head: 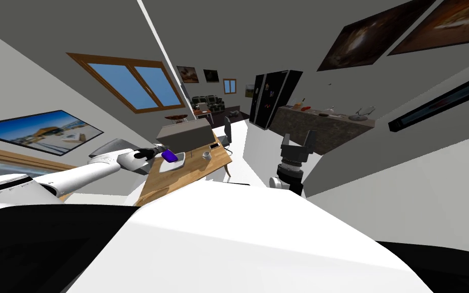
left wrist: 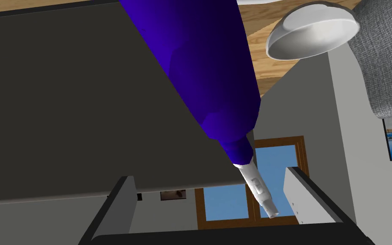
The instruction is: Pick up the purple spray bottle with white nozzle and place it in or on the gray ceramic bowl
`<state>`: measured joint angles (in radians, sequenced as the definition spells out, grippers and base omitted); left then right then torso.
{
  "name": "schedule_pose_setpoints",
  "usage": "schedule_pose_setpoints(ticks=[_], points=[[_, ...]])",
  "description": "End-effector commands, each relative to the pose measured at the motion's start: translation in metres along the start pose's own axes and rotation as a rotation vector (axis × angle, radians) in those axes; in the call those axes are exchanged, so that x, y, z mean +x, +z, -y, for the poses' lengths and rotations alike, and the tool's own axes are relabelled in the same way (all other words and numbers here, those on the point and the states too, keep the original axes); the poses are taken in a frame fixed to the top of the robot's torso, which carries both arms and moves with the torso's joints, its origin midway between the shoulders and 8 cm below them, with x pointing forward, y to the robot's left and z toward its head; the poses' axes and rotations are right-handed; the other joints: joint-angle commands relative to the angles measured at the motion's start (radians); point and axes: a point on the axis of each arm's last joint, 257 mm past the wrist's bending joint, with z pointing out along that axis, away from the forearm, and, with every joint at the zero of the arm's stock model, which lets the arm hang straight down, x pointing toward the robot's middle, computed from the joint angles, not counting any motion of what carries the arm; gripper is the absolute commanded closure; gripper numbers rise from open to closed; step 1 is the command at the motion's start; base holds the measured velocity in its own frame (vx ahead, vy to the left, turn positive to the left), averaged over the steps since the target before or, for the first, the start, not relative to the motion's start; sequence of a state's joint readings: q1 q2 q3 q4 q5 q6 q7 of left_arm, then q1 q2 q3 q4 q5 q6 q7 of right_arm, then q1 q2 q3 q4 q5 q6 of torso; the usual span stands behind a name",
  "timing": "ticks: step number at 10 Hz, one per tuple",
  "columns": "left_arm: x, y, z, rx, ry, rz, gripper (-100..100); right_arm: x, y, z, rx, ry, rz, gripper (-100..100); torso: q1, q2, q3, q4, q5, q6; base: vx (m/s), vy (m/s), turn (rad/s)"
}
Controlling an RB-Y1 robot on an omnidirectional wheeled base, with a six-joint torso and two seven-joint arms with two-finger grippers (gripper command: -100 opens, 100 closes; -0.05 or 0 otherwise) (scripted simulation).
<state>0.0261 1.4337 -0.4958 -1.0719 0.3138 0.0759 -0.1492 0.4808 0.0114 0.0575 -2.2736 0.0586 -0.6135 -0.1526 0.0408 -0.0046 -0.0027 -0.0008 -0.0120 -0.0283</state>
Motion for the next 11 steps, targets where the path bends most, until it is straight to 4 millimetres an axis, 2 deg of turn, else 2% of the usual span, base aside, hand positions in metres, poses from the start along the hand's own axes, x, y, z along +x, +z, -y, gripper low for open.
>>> schedule_pose_setpoints(ticks=[1, 2, 9, 10, 11], points=[[-0.016, -0.006, 0.003, 0.006, 0.007, 0.007, -100, 0.000, 0.000, 0.000, 0.000, 0.000, 0.000, 0, 0.000, 0.000, 0.000, 0.000, 0.000, 0.000, 0.011, -0.048, 0.027], [-0.016, -0.006, 0.003, 0.006, 0.007, 0.007, -100, 0.000, 0.000, 0.000, 0.000, 0.000, 0.000, 0, -0.002, 0.000, 0.000, 0.000, 0.000, 0.000, 0.008, -0.041, 0.008], [-0.066, -0.028, 0.016, 0.024, 0.036, 0.019, -100, 0.000, 0.000, 0.000, 0.000, 0.000, 0.000, 0, -0.002, 0.000, 0.000, 0.000, 0.000, 0.000, 0.008, -0.041, 0.016], [-0.062, -0.025, 0.015, 0.023, 0.034, 0.019, -100, 0.000, 0.000, 0.000, 0.000, 0.000, 0.000, 0, -0.001, 0.000, 0.000, 0.000, 0.000, 0.000, 0.004, -0.015, 0.004], [-0.063, -0.025, 0.015, 0.023, 0.034, 0.019, 0, 0.000, 0.000, 0.000, 0.000, 0.000, 0.000, 0, 0.000, 0.000, 0.000, 0.000, 0.000, 0.000, 0.000, 0.000, 0.000]])
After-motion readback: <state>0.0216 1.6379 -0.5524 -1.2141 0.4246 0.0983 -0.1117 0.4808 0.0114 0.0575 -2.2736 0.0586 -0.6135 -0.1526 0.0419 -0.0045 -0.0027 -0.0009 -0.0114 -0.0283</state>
